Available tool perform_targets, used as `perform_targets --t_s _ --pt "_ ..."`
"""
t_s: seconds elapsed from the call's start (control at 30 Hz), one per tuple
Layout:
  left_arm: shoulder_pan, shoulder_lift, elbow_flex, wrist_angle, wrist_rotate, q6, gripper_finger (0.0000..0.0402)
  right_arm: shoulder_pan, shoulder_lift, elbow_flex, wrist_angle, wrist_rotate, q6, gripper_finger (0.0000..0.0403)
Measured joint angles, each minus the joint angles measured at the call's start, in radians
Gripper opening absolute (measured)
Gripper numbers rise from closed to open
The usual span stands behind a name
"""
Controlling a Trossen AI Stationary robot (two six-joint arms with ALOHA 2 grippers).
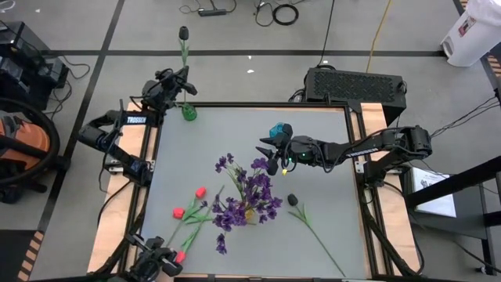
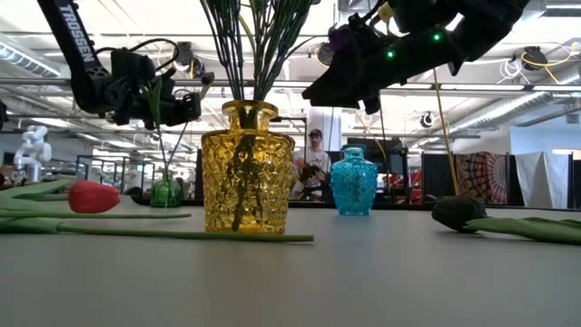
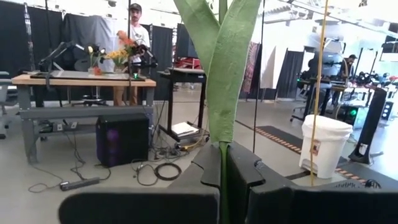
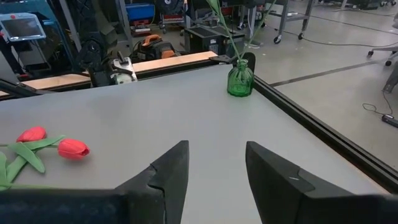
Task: Sort flowers into vase by color
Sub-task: Put the bottom black flower into the green vase
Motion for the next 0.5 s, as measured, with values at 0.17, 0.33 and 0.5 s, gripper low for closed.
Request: perform_targets --t_s 0.17,0.33,0.5 --pt "0.000 0.000 0.000 0.002 0.000 0.023 0.0002 0.000 0.000 0.000 0.000 0.000 0.000 0.0151" --pt "0.000 0.000 0.000 0.005 0.000 0.042 0.0002 0.000 0.000 0.000 0.000 0.000 0.000 0.0151" --pt "-0.007 0.001 0.000 -0.018 -0.039 -0.008 0.0002 0.000 0.000 0.000 0.000 0.000 0.000 0.0151"
